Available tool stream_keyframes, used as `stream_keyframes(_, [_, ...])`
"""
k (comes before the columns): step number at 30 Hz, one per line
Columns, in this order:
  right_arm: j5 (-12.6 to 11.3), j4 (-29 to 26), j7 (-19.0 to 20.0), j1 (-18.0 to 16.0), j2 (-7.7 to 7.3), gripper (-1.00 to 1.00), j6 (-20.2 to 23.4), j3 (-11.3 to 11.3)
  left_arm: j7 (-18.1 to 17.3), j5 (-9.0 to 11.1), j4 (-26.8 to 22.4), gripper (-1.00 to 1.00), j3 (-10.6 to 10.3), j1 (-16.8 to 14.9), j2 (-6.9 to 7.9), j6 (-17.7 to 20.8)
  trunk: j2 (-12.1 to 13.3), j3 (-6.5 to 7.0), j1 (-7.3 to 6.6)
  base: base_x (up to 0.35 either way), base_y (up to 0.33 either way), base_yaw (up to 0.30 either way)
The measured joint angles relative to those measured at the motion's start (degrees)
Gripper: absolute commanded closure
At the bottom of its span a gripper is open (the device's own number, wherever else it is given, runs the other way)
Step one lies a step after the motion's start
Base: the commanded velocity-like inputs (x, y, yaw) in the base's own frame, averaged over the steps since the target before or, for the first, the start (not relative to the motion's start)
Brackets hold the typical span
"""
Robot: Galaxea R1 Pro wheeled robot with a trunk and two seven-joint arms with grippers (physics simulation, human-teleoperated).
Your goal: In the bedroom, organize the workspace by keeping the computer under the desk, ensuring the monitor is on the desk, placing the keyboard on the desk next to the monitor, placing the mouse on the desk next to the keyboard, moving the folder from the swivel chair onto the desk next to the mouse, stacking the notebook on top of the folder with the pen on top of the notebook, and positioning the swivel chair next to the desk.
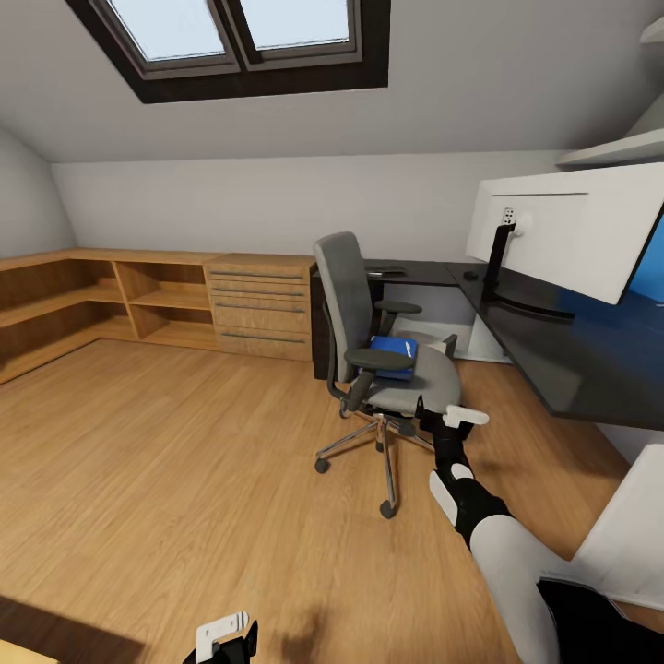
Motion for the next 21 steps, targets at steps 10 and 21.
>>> stream_keyframes(10, [-0.3,0.0,0.0,0.0,0.14,-1.0,0.1,0.0,0.0,0.0,0.0,-1.0,0.0,0.0,0.0,0.0,0.0,0.0,0.0,0.0,0.0,0.0])
stream_keyframes(21, [-0.3,0.0,0.0,0.0,0.21,-1.0,0.3,0.0,0.0,0.0,0.0,-1.0,0.0,0.0,0.0,0.0,0.0,0.0,0.0,0.0,0.0,-0.008])
